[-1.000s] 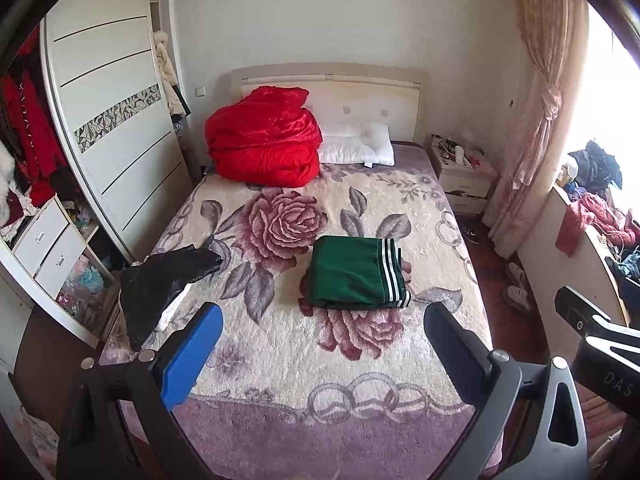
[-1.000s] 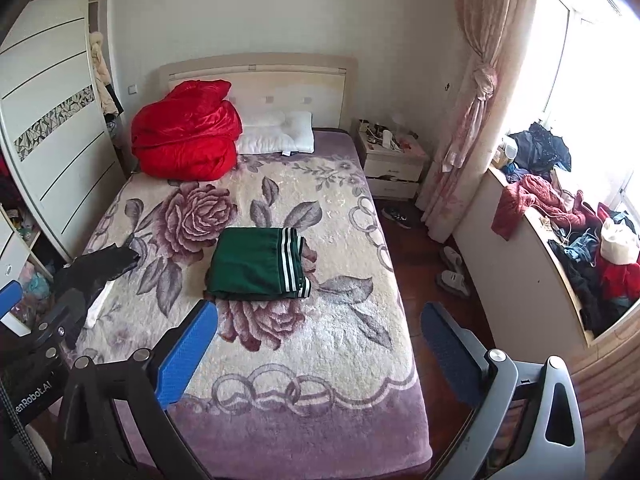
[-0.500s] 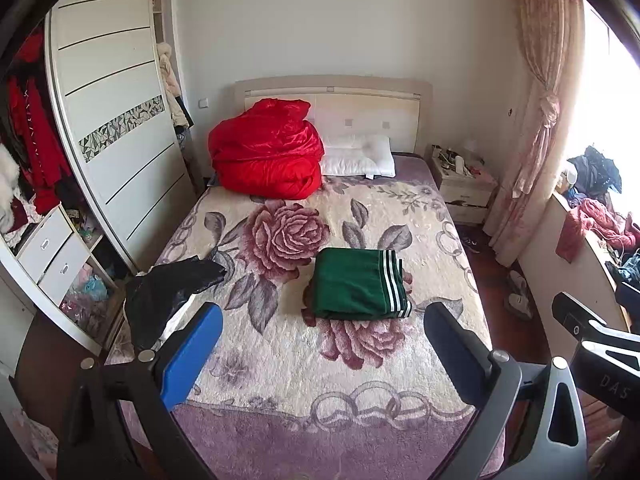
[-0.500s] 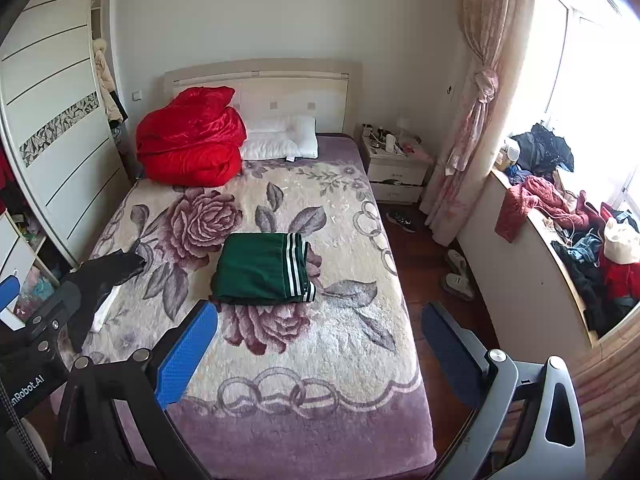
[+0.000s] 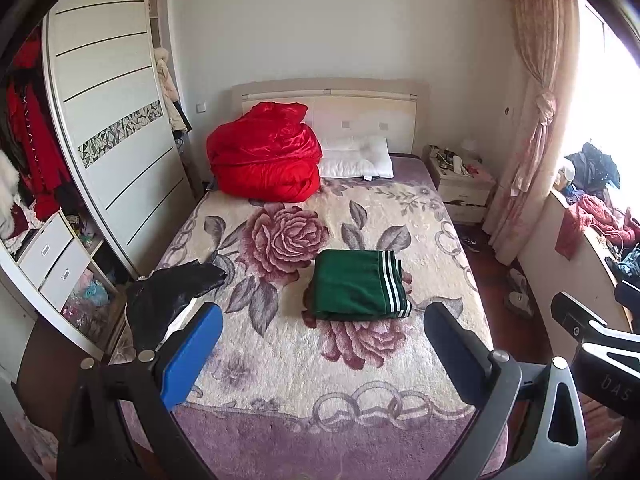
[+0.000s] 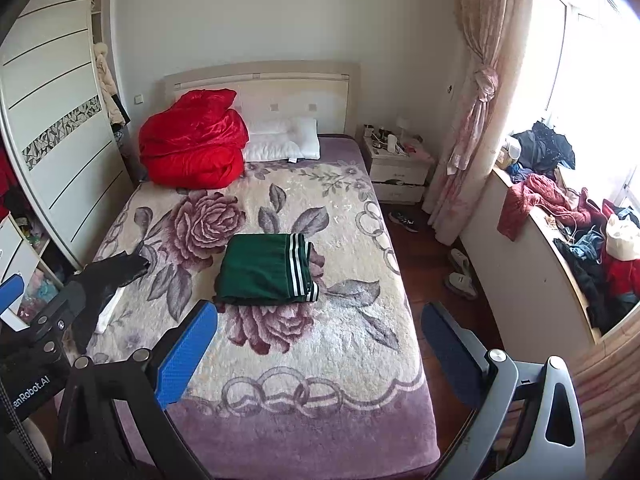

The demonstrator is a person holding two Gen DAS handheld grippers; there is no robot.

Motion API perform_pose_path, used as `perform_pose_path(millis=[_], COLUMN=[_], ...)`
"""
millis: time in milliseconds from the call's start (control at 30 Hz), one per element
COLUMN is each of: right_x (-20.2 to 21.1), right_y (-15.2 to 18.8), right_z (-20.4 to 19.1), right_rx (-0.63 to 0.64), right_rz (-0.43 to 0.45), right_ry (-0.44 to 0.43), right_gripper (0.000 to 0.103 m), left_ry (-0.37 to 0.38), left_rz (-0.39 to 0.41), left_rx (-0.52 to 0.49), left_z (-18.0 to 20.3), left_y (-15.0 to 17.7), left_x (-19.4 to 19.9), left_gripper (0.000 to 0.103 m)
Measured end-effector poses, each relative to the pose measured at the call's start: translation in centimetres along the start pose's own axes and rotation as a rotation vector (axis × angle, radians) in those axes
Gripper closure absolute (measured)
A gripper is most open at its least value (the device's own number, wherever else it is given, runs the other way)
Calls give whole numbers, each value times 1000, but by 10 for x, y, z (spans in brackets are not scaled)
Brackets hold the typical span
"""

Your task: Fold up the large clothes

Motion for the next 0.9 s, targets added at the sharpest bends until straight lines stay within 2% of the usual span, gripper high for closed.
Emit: perform_pose_path(millis=[900], right_x=[8], right_y=[2], right_z=[-10], right_rx=[-2], right_rz=[28], right_ry=[2], right_gripper=[0], left_ry=[-2], left_rz=[33], left_rx=[-8], left_z=[-6], left_y=[-3], left_x=[8], left_gripper=[0])
Point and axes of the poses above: each gripper's, at about its wrist camera, not at the fingertips, and x roughly against the way its jaws point, z to its right, y to its underside, the point moved 2 cm from there along -x, roughly the way its jaws point, and after that the axes turned 1 degree about -x, right-handed, at the moved point
